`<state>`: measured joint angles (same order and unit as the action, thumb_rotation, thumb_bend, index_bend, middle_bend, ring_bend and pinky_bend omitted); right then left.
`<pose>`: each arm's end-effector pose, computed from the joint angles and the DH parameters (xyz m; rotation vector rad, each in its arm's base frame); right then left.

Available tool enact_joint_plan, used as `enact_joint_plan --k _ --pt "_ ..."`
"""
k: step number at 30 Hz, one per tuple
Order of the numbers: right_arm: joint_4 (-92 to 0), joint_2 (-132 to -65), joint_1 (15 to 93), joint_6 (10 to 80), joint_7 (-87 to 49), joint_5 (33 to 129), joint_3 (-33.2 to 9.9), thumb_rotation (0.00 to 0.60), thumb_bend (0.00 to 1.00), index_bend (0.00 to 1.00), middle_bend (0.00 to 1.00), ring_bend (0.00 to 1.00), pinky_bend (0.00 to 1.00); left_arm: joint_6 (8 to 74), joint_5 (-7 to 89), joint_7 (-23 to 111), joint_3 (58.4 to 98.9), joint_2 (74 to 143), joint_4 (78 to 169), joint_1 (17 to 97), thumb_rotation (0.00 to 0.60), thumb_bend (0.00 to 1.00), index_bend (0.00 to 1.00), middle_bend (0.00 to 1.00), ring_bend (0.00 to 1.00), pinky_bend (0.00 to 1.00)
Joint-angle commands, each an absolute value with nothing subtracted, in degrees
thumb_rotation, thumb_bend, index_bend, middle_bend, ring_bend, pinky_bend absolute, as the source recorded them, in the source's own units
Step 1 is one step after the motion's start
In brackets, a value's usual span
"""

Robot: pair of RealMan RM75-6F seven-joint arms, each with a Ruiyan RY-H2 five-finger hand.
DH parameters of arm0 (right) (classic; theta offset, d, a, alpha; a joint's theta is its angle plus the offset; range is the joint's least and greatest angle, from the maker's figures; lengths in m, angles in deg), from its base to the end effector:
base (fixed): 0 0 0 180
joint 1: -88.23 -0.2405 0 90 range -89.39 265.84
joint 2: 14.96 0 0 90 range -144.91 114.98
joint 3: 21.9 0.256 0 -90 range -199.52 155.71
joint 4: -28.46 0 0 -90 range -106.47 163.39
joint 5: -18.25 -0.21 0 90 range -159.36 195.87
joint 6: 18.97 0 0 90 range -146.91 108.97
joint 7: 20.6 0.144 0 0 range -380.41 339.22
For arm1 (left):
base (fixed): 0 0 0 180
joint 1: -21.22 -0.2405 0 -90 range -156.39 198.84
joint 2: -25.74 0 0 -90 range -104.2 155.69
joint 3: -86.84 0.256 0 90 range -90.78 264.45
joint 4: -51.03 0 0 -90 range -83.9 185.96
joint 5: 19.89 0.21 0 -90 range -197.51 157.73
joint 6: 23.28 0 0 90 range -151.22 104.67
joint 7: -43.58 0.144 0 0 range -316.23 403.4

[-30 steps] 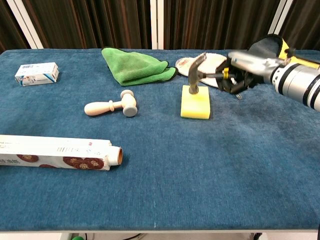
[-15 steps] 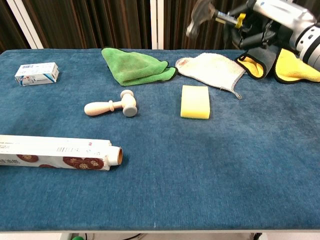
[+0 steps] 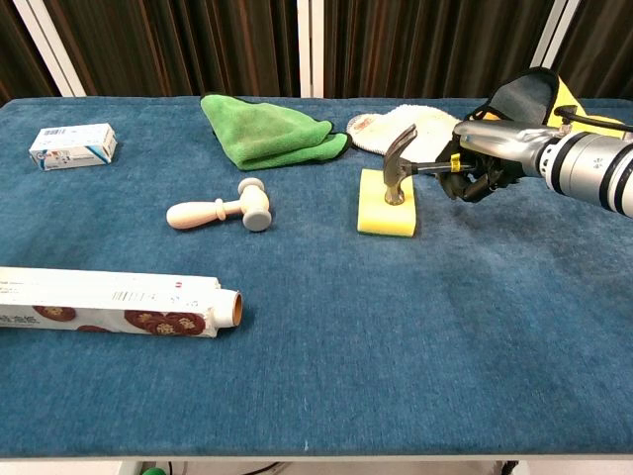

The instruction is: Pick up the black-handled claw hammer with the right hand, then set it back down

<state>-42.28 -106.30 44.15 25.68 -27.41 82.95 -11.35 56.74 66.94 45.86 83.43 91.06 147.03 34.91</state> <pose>-0.1845 -0.3754 -0.0280 1.8594 -1.1013 0.8443 -0.2660 0.2246 0.1354 -1.5315 -0.8882 -1.0156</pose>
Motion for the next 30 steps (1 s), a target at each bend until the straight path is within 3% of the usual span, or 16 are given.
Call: enact_joint_plan --k 1,5,9,21,30 --pt "-46.4 -105.0 46.5 35.4 -17.5 89.6 -8.8 0.600 1.00 1.00 0.84 0.91 0.94 56.8 66.9 45.9 83.4 90.8 147.2 34.8 0.600 0.04 0.21 0.14 0.08 0.08" --pt "-49.2 -102.2 48.6 42.3 -9.4 95.1 -7.3 0.600 1.00 1.00 0.84 0.91 0.94 57.1 67.1 46.0 83.3 90.7 147.5 34.8 0.600 0.04 0.21 0.14 0.08 0.08" --pt "-50.6 -99.8 49.5 43.7 -7.0 96.6 -7.3 0.600 1.00 1.00 0.84 0.91 0.94 57.0 67.3 46.3 83.4 90.8 147.7 34.9 0.600 0.04 0.21 0.14 0.08 0.08" --pt "-48.6 -97.8 50.7 39.8 -7.0 95.1 -10.2 0.600 1.00 1.00 0.84 0.91 0.94 56.8 67.6 47.2 83.3 90.6 148.6 35.2 0.600 0.04 0.21 0.14 0.08 0.08" --pt "-40.8 -100.2 49.1 32.5 -17.0 92.8 -13.9 0.600 1.00 1.00 0.83 0.89 0.93 55.6 67.3 47.7 83.4 91.4 148.9 35.8 0.600 0.04 0.21 0.14 0.08 0.08"
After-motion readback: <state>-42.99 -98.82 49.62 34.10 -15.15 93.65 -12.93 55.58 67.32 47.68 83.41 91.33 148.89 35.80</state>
